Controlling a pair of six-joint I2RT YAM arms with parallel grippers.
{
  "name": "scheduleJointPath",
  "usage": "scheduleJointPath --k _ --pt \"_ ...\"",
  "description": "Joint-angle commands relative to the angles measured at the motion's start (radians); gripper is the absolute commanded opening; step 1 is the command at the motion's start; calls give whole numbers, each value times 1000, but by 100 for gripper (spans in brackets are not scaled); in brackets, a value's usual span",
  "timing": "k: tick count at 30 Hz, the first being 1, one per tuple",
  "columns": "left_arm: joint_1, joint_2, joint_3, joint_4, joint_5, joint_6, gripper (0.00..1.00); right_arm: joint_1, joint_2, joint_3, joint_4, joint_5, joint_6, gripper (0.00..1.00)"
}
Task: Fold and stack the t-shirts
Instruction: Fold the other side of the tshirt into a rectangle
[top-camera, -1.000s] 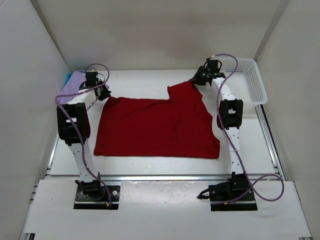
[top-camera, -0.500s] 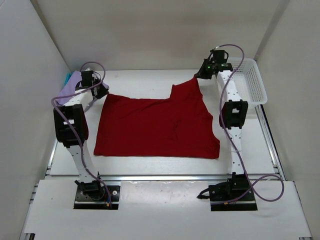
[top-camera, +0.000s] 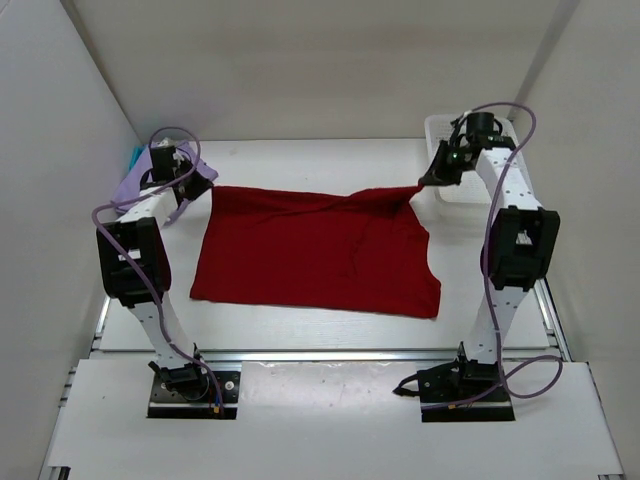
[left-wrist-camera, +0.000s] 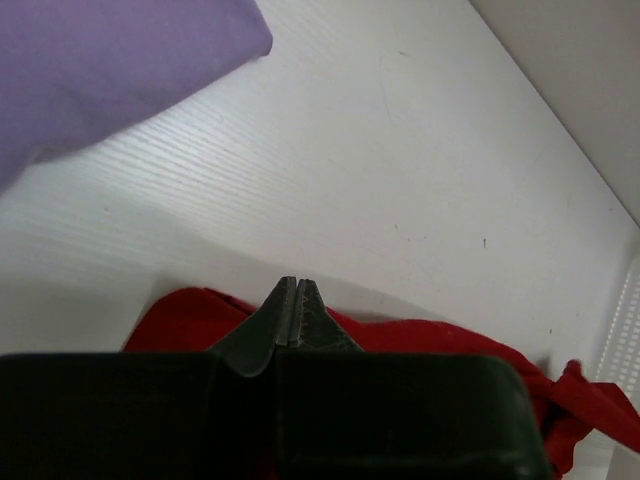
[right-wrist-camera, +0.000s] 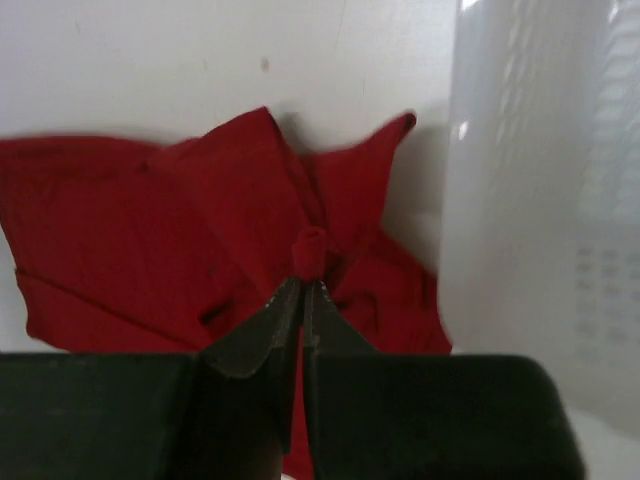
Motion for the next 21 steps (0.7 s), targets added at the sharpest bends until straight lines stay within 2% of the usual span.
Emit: scheduleJointPath --k 1,4,7,12,21 --pt "10 -79 -27 34 33 -10 0 18 -131 -179 178 4 -22 0" --pt "19 -102 -57 53 56 -20 0 55 -165 -246 187 48 -36 0" --pt "42 -149 -119 86 53 -33 0 107 -252 -387 264 131 -16 0" --pt "79 -214 -250 142 76 -66 0 161 -428 -504 313 251 -8 0" --pt "111 -320 -381 139 74 -40 0 133 -689 -812 371 248 38 0"
